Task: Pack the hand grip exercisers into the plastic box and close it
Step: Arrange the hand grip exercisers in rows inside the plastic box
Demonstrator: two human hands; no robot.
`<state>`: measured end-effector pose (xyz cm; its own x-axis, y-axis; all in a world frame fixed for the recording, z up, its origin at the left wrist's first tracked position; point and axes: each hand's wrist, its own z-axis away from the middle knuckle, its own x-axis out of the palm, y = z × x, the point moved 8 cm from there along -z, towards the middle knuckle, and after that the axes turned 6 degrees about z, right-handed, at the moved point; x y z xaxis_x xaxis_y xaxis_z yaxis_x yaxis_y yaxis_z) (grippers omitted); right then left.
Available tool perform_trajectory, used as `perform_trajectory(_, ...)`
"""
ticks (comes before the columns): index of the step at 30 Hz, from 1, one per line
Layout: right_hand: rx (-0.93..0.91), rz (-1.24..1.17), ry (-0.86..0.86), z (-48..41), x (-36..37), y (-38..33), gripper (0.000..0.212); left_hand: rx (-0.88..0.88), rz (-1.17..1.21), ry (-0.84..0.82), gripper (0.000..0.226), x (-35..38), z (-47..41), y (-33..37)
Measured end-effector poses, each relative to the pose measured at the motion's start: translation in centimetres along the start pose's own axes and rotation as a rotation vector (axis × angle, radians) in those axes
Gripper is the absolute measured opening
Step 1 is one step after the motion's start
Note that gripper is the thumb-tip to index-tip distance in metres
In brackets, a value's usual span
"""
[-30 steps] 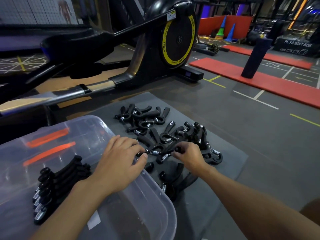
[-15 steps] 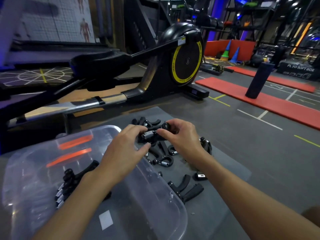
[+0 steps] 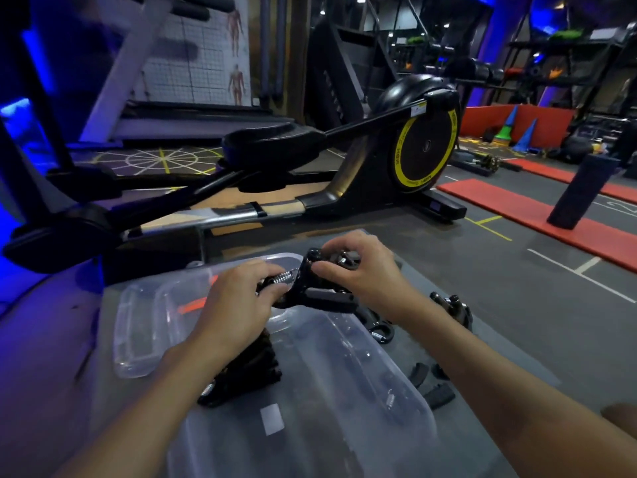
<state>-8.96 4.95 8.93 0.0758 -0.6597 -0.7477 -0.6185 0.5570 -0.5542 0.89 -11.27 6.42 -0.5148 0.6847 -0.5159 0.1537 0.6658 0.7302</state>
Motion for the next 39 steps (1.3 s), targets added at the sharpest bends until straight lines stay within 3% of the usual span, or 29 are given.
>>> perform_trajectory(4, 0.091, -0.178, -0.168, -0.1, 2.4, 0.5, 0.028, -0.136, 0.081, 0.057, 0.021, -2.7, 1.0, -3.4)
perform_trajectory(7, 0.15, -0.404, -0.144, -0.1, 3.6, 0.3, 0.026, -0.187, 0.134, 0.075, 0.021, -4.1, 1.3, -4.6)
perform_trajectory(12, 0.185, -0.551, -0.153, 0.0, 5.1, -0.1, 0.022, -0.225, 0.145, 0.029, 0.017, -4.6, 2.0, -5.9)
perform_trajectory(17, 0.259, -0.478, -0.194, 1.0, 7.6, 1.2, 0.021, -0.217, -0.05, 0.014, 0.009, -5.4, 3.2, -7.5)
perform_trajectory(22, 0.3, -0.356, -0.272, 2.6, 11.8, 2.9, 0.026, -0.205, -0.277, -0.058, 0.024, -4.3, 5.2, -9.4)
perform_trajectory(32, 0.388, -0.285, -0.513, 5.4, 19.5, 5.4, 0.026, -0.211, -0.209, -0.12, 0.042, -3.3, 5.9, -10.8)
perform_trajectory(35, 0.405, -0.287, -0.523, 5.9, 21.3, 5.8, 0.026, -0.2, -0.227, -0.125, 0.037, -3.2, 5.8, -10.9)
perform_trajectory(39, 0.341, -0.117, -0.49, 5.8, 22.3, 5.7, 0.026, -0.177, -0.228, -0.109, 0.047, -3.1, 5.7, -10.9)
